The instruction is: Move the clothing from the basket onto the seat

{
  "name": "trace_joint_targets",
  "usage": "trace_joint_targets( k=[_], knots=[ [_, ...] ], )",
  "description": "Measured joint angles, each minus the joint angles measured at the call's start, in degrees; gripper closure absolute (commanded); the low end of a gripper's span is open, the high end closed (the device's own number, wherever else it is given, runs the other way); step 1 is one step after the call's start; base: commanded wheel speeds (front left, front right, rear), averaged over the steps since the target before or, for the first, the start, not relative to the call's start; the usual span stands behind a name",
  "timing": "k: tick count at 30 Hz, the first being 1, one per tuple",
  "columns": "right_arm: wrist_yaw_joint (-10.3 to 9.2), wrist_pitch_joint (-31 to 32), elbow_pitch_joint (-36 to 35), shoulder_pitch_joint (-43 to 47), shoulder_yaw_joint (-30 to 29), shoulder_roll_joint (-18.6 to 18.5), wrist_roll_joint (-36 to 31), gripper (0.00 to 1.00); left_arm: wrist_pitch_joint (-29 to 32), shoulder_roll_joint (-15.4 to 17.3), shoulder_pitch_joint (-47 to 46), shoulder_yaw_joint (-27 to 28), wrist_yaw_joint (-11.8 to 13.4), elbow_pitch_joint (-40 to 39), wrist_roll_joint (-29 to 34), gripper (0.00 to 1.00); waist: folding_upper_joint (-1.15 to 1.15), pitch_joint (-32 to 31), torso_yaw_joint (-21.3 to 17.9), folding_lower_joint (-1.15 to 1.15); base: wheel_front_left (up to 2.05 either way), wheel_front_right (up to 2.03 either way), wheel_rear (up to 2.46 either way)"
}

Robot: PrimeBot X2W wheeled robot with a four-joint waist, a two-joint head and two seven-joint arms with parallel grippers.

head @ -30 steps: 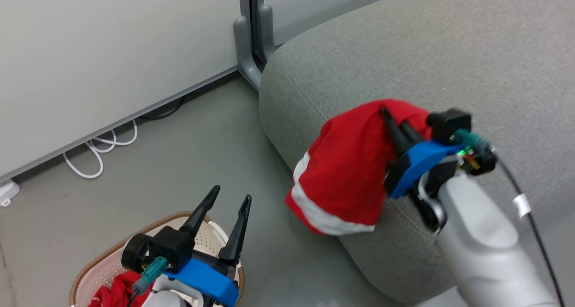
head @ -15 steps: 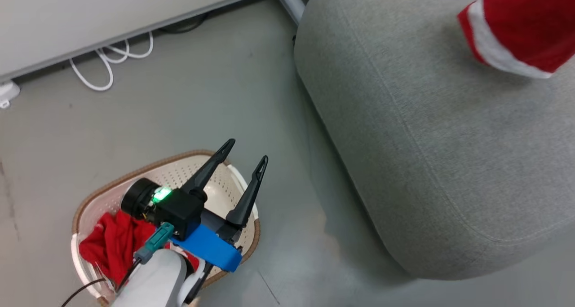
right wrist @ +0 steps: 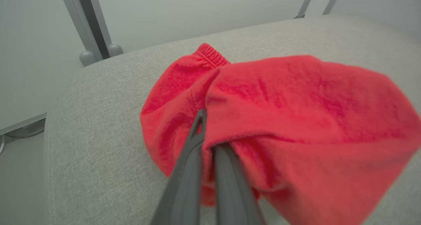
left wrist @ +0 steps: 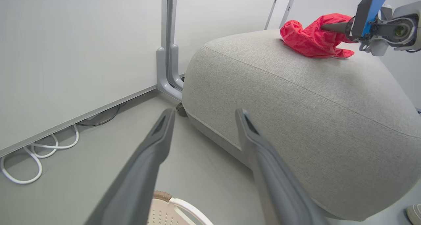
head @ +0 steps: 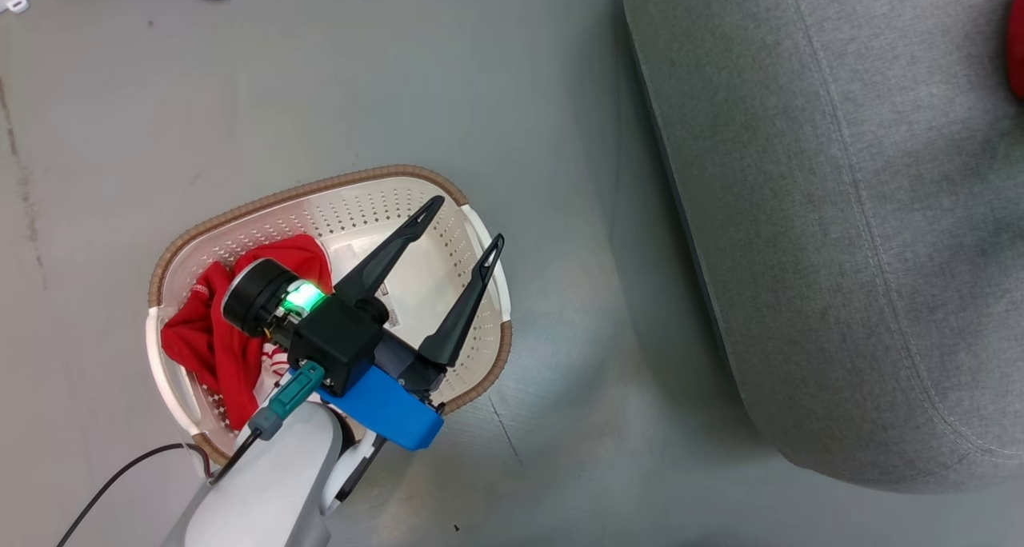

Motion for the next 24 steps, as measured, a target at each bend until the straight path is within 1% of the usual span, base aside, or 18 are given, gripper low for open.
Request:
trace_joint_targets(
  k=[3, 4, 5, 6, 7, 12, 18, 24],
  knots=[
    [0.0, -1.25, 1.46, 0.01, -0.4, 0.05, -1.13, 1.0, 0.0, 0.03, -0.19, -0.18, 0.0, 0.18, -0.07, 0.0, 0.0, 0.24, 0.41, 0.0, 0.0, 0.0, 0.0],
    [-0.01, -1.6, 1.81, 0.02, -0.48, 0.04, -1.48, 0.95, 0.0, 0.02, -0.36, -0.2, 0.0, 0.22, -0.1, 0.0, 0.0, 0.15, 0.43, -0.01, 0.0, 0.0, 0.0],
    [-0.01, -1.79, 2.11, 0.02, -0.49, 0.03, -1.74, 0.83, 0.0, 0.0, -0.46, -0.15, 0.0, 0.27, -0.24, 0.0, 0.0, -0.02, 0.42, 0.0, 0.0, 0.0, 0.0],
    [0.0, -2.14, 2.3, 0.02, -0.46, 0.03, -2.02, 0.53, 0.0, -0.02, -0.47, 0.08, 0.0, 0.33, -0.47, 0.0, 0.0, -0.22, 0.4, 0.0, 0.0, 0.0, 0.0],
    [0.0, -2.35, 2.55, 0.02, -0.42, 0.02, -2.36, 0.0, 0.0, -0.04, -0.46, 0.3, 0.0, 0.48, -0.55, 0.0, 0.0, -0.49, 0.36, 0.0, 0.0, 0.0, 0.0],
    [-0.01, -3.05, 3.66, 0.97, 0.4, 0.05, -3.53, 0.0, 0.0, -0.96, 0.64, 1.09, 0.0, 1.27, -1.18, 0.0, 0.0, -2.97, 0.25, -0.01, 0.0, 0.0, 0.0],
    [0.0, -3.66, 4.2, 3.75, 4.44, 1.33, -4.77, 0.0, 0.0, -2.58, 4.63, 3.91, 0.01, 3.65, -2.4, 0.0, 0.0, -8.35, -0.32, -0.01, 0.0, 0.0, 0.0],
    [0.0, -4.38, 2.5, 8.5, 9.7, 1.8, -4.57, 0.0, 0.0, -5.68, 9.7, 8.68, 0.02, 4.8, -3.65, 0.0, 0.0, -15.27, -0.51, -0.02, 0.0, 0.0, 0.0]
  ],
)
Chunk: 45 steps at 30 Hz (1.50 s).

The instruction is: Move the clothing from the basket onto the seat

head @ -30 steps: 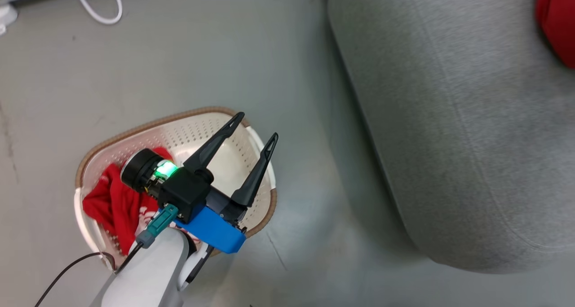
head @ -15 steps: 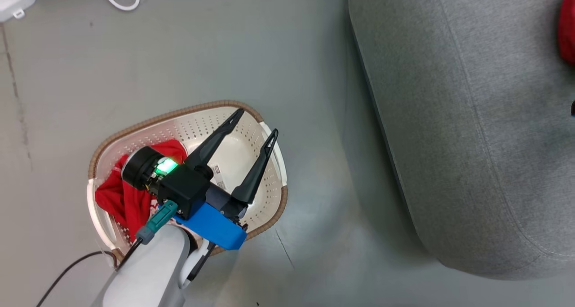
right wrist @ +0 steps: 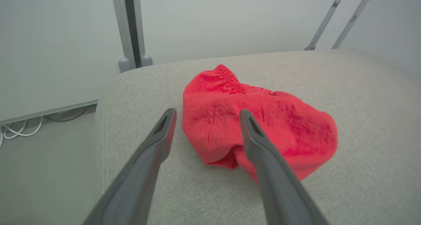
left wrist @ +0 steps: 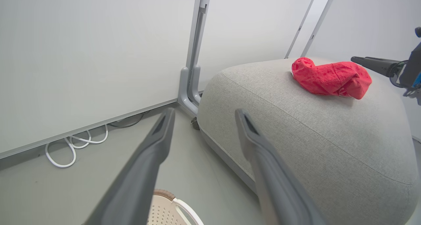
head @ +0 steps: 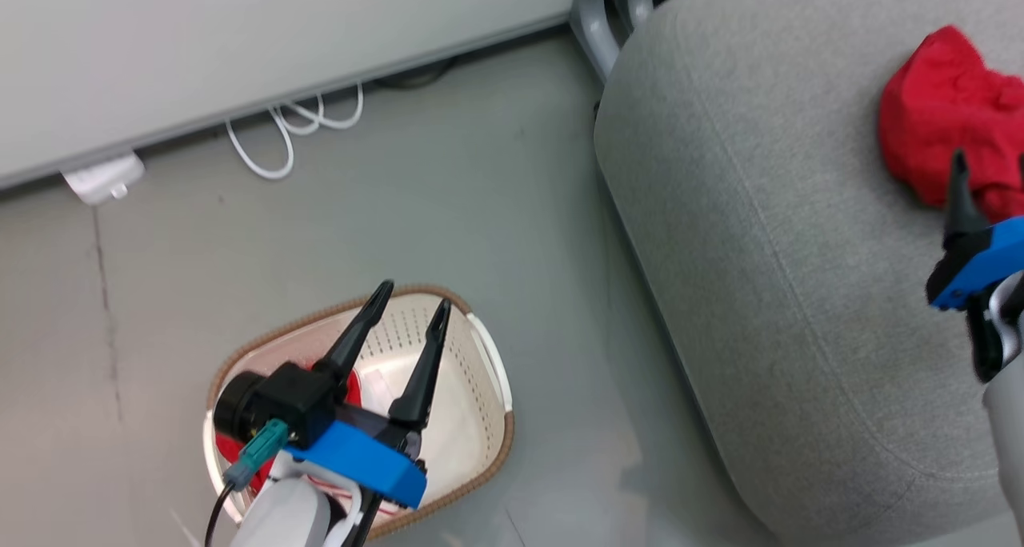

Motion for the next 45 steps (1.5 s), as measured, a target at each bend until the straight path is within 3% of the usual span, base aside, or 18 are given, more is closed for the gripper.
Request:
trace_joint_targets(
  k=[5, 11, 18, 26, 37, 45],
  knots=[
    [0.0, -0.37, -5.36, 5.5, 5.09, 1.19, 2.41, 0.0, 0.0, -1.4, 4.62, 3.35, 0.0, 0.66, 0.01, 0.0, 0.0, -5.95, 0.37, -0.01, 0.0, 0.0, 0.0],
    [-0.01, 0.32, -16.52, 14.06, 9.27, 1.51, 6.12, 0.0, 0.0, -2.22, 8.45, 6.81, 0.0, 0.98, 0.69, 0.0, 0.0, -11.31, 2.34, -0.02, 0.0, 0.0, 0.0],
    [-0.01, 4.14, -33.85, 25.51, 9.71, 3.98, 5.93, 0.0, -0.01, -2.75, 11.66, 11.9, 0.25, 0.94, 1.54, 0.0, 0.0, -14.28, 6.45, -0.01, 0.0, 0.0, 0.0],
    [0.0, 10.54, -50.96, 37.39, 8.77, 10.13, 3.59, 0.0, 0.0, -2.94, 14.38, 18.41, 0.4, 0.03, 2.94, 0.0, 0.0, -16.03, 10.88, 0.0, 0.0, 0.0, 0.0],
    [0.0, 12.51, -57.33, 45.57, 10.24, 14.9, 1.82, 0.0, 0.0, -3.21, 15.86, 22.86, 0.24, 0.88, 3.68, 0.0, 0.0, -17.05, 13.74, 0.01, 0.0, 0.0, 0.0],
    [-0.01, 12.51, -58.55, 46.65, 10.12, 16.15, 1.25, 0.0, 0.0, -3.31, 16.04, 23.71, 0.09, 1.3, 4.17, 0.0, 0.0, -17.02, 14.49, 0.01, 0.0, 0.0, 0.0]
  ],
)
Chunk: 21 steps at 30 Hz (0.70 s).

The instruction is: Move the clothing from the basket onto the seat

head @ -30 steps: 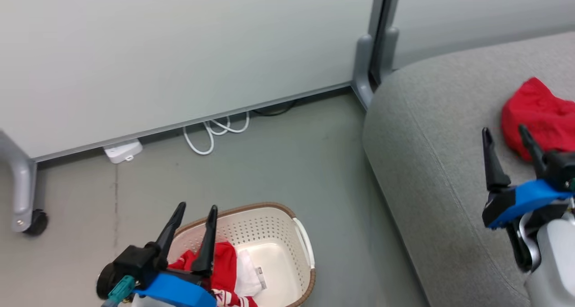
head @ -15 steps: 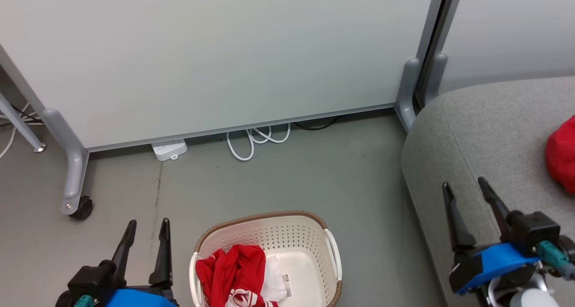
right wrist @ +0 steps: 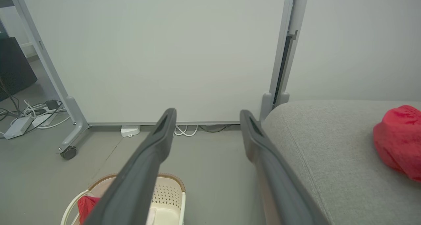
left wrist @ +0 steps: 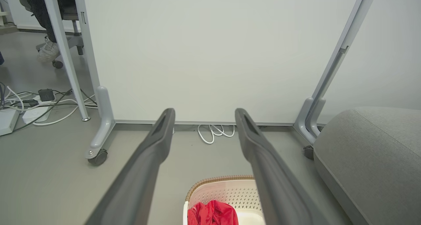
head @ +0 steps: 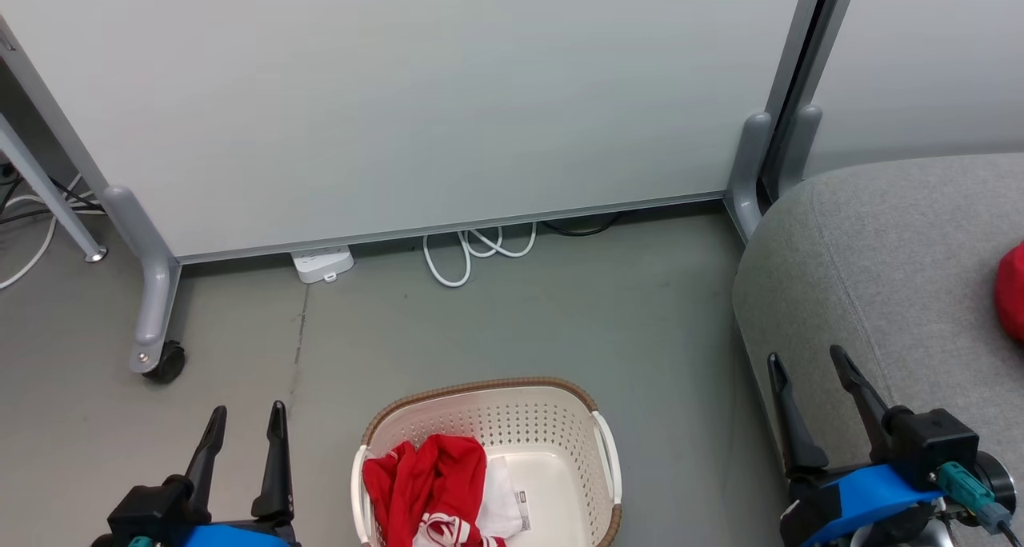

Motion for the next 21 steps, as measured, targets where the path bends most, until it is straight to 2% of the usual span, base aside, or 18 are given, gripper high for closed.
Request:
trace_joint_targets(
  k=[13, 21],
  knots=[
    [0.0, 0.04, -0.14, 0.52, -0.51, 0.65, -0.99, 0.0, 0.0, -0.15, 0.0, -0.65, -0.05, 0.36, 0.43, 0.0, 0.0, 0.96, 0.07, 0.01, 0.0, 0.0, 0.0],
    [0.01, -0.1, -0.94, -2.5, 0.78, 0.8, -0.98, 0.0, 0.0, -0.15, -2.13, -1.86, -0.1, 0.9, 0.74, 0.0, 0.0, 4.46, -1.15, 0.01, 0.0, 0.0, 0.0]
  ],
)
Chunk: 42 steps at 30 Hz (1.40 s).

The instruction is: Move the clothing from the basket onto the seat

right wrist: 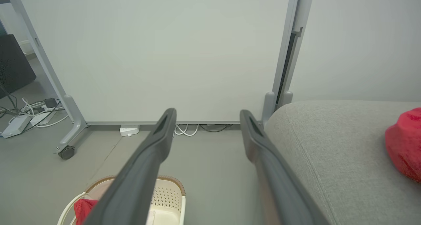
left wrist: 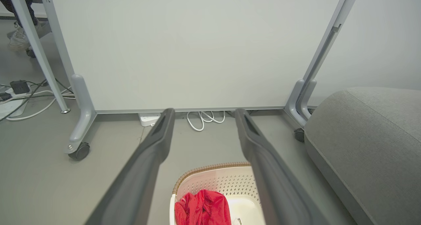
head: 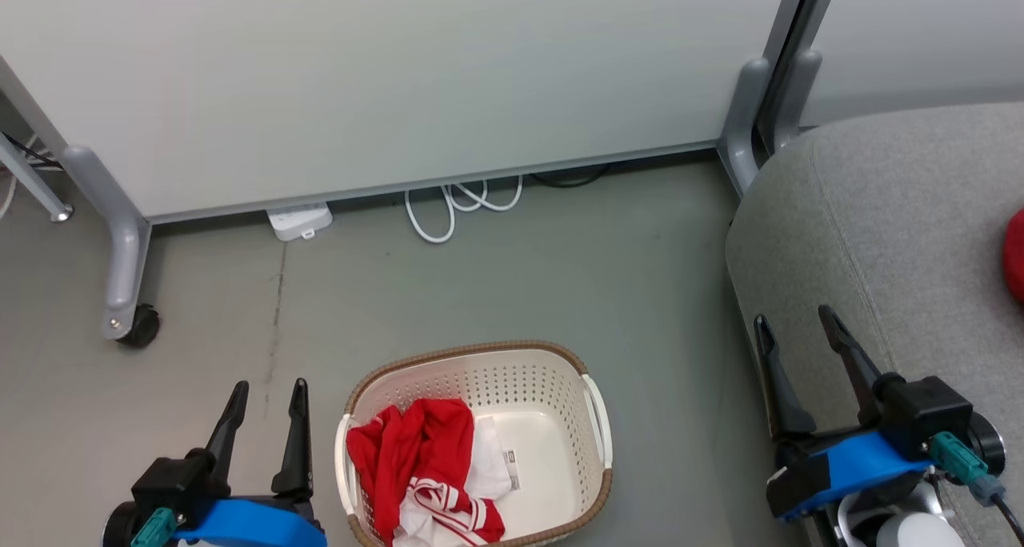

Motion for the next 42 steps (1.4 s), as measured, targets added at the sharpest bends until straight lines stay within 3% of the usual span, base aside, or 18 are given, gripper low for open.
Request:
trace_joint_targets(
  k=[13, 26, 34, 42],
  knots=[
    [-0.01, -2.24, -1.99, -13.19, 3.47, 0.02, 0.03, 0.0, 0.0, 0.93, -13.79, -3.54, 0.0, 6.82, 0.33, 0.0, 0.0, 15.27, -4.45, 0.01, 0.0, 0.0, 0.0],
    [-0.01, -7.58, 0.45, -24.48, 9.0, 0.04, 3.57, 0.0, 1.56, 5.41, -28.89, -5.19, 0.8, 27.17, 3.41, 0.0, 0.0, 33.21, -12.7, 0.02, 0.0, 0.0, 0.0],
    [-0.01, -10.47, 3.22, -27.39, 12.87, 0.05, 6.7, 0.0, 2.88, 7.87, -34.53, -5.43, 3.97, 34.59, 4.77, 0.0, 0.0, 40.57, -18.78, 0.01, 0.0, 0.0, 0.0],
    [-0.01, -12.38, 5.13, -28.85, 15.48, 0.07, 9.24, 0.0, 4.34, 11.34, -38.21, -4.03, 10.18, 38.98, 4.99, 0.0, 0.0, 45.59, -23.44, 0.01, 0.0, 0.0, 0.0]
  ],
)
